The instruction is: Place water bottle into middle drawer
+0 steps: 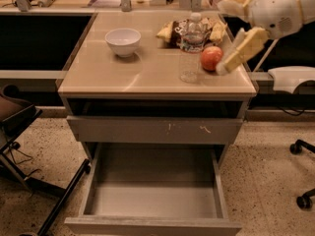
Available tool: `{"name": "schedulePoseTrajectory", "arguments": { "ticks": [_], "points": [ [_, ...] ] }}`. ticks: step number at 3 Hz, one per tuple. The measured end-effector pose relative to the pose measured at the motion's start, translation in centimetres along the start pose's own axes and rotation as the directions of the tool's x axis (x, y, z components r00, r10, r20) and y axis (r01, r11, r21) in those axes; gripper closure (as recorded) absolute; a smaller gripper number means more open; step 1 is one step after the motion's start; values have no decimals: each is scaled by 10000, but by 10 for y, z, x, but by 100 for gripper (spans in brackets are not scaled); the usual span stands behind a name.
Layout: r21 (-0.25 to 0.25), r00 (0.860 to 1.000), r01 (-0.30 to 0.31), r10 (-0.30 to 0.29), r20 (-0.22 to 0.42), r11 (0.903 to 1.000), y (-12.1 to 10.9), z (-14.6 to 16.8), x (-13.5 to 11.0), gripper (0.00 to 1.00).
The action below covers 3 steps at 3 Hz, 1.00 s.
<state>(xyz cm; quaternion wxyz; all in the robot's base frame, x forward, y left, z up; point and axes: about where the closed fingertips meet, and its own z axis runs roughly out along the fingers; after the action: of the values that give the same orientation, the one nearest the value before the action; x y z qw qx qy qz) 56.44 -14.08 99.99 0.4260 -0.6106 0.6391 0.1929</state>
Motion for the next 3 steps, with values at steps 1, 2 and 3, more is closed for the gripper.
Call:
{"name": "schedulePoseTrajectory", "arguments": {
  "ticks": [1, 2, 3],
  "points": [
    [-1453, 9140, -1202, 1666, 3698, 9820, -22, 47, -39, 0],
    [-2514, 8345, -1417, 2521, 4899, 9575, -20, 64, -41, 0],
    [-2514, 8345, -1417, 2521, 4899, 9575, -20, 64, -41, 0]
  ]
}}
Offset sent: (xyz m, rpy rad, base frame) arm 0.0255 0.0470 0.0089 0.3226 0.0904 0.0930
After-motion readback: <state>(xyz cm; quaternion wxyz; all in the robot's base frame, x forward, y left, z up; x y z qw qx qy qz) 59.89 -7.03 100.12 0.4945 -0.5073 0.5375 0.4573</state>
